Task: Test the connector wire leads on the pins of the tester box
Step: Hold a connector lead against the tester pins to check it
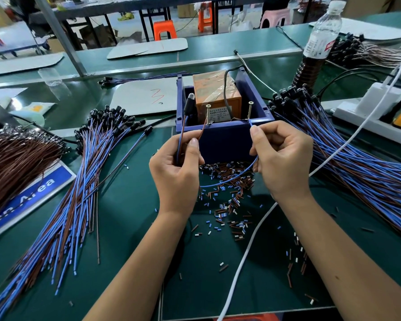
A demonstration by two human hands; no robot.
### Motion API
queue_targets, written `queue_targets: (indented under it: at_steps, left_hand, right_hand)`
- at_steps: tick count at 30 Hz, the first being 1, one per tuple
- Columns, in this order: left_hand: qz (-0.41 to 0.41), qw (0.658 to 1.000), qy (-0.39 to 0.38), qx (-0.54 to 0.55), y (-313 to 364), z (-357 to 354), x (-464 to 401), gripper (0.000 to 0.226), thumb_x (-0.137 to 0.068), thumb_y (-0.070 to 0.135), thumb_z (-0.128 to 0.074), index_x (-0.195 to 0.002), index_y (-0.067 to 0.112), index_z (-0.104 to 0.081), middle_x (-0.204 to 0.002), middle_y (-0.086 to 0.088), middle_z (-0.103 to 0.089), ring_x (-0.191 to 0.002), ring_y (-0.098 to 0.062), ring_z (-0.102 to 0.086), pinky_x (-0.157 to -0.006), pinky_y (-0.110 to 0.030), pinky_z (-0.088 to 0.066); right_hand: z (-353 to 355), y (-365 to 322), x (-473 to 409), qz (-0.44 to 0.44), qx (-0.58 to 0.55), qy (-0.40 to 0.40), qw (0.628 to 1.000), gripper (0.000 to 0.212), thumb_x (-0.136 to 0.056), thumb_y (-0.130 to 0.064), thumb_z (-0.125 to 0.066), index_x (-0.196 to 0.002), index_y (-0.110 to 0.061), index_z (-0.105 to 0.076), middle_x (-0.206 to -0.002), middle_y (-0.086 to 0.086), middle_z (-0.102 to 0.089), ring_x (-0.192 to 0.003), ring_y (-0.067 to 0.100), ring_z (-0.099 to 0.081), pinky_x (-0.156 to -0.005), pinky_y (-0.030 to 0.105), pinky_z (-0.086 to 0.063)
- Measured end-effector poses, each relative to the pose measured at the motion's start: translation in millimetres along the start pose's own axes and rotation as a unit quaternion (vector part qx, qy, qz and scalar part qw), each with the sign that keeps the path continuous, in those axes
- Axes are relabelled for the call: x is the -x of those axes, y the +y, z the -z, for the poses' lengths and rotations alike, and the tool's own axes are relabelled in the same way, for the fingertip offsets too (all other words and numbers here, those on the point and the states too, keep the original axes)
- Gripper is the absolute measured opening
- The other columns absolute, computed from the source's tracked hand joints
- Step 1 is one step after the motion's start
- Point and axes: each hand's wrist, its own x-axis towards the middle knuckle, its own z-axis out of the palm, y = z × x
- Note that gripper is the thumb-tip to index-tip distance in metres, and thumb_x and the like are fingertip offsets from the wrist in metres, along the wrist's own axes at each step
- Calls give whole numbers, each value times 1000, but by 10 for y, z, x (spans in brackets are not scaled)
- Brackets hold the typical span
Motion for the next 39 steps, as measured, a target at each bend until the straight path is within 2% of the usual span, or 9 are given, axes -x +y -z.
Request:
queue_targets:
  at_steps: [7, 11, 14, 16, 19, 22, 29, 35, 39]
  left_hand:
    - [0, 1000, 15, -3, 29, -21, -12, 13, -99, 12, -65, -100, 19, -76, -61, 2, -58, -58, -12, -54, -60, -23, -46]
    - [-6, 999, 37, 14, 56, -50, -29, 15, -98, 14, -68, -97, 26, -76, -66, -19, -51, -56, -36, -44, -53, -41, -39]
    - [6, 999, 41, 20, 41, -102, -44, 14, -98, 12, -68, -102, 21, -77, -67, -28, -46, -59, -42, -39, -54, -46, -35]
    - [15, 999, 39, 27, 19, -130, -41, 16, -98, 10, -67, -108, 17, -77, -65, -21, -47, -59, -40, -40, -55, -41, -36]
    - [24, 998, 36, 34, -3, -155, -36, 17, -99, 7, -66, -111, 10, -77, -65, 1, -54, -57, -19, -44, -56, -27, -41]
    - [25, 999, 30, 38, -1, -155, -32, 19, -101, 4, -61, -111, 11, -75, -61, 5, -52, -53, -8, -44, -54, -17, -40]
    - [56, 995, 0, 86, -10, -148, 1, 26, -102, 4, -56, -120, 12, -73, -60, 5, -49, -52, -9, -40, -49, -18, -35]
    - [51, 994, -17, 99, -28, -133, 7, 25, -104, 10, -55, -122, 14, -72, -58, 5, -51, -52, -9, -43, -53, -17, -38]
    - [53, 994, -10, 97, -56, -138, 10, 26, -104, 14, -55, -124, 10, -71, -60, 6, -54, -51, -6, -44, -56, -15, -39]
  right_hand:
    - [23, 1, 9, 1, 8, 24, 1000, 21, -99, -21, -69, -80, -12, -70, -60, 0, -66, -45, 13, -59, -49, 26, -46]
    - [20, -22, 5, 8, 6, 42, 999, 14, -99, -17, -67, -87, -13, -71, -60, -1, -66, -43, 14, -58, -47, 27, -46]
    - [0, -40, 18, 29, 21, 51, 998, 10, -100, -16, -66, -95, -14, -76, -63, -5, -67, -48, 12, -62, -51, 25, -48]
    - [-11, -42, 23, 49, 42, 60, 996, 13, -101, -16, -65, -102, -12, -78, -66, -8, -68, -52, 12, -63, -54, 23, -48]
    - [-24, -39, 16, 71, 76, 63, 993, 18, -102, -16, -64, -108, -9, -79, -69, -8, -68, -56, 10, -64, -57, 21, -49]
    - [-39, -43, 22, 79, 81, 51, 992, 18, -102, -17, -63, -108, -11, -79, -68, -9, -68, -59, 11, -66, -60, 22, -51]
    - [-22, -49, 36, 73, 80, 31, 994, 19, -104, -15, -62, -112, -12, -78, -71, -8, -68, -62, 13, -67, -61, 20, -51]
    - [-20, -63, 47, 79, 87, 30, 993, 20, -104, -14, -61, -113, -11, -78, -71, -11, -68, -63, 12, -66, -61, 17, -50]
    - [-26, -69, 46, 77, 81, 57, 992, 20, -103, -15, -61, -113, -11, -78, -74, -11, -69, -63, 12, -67, -59, 22, -52]
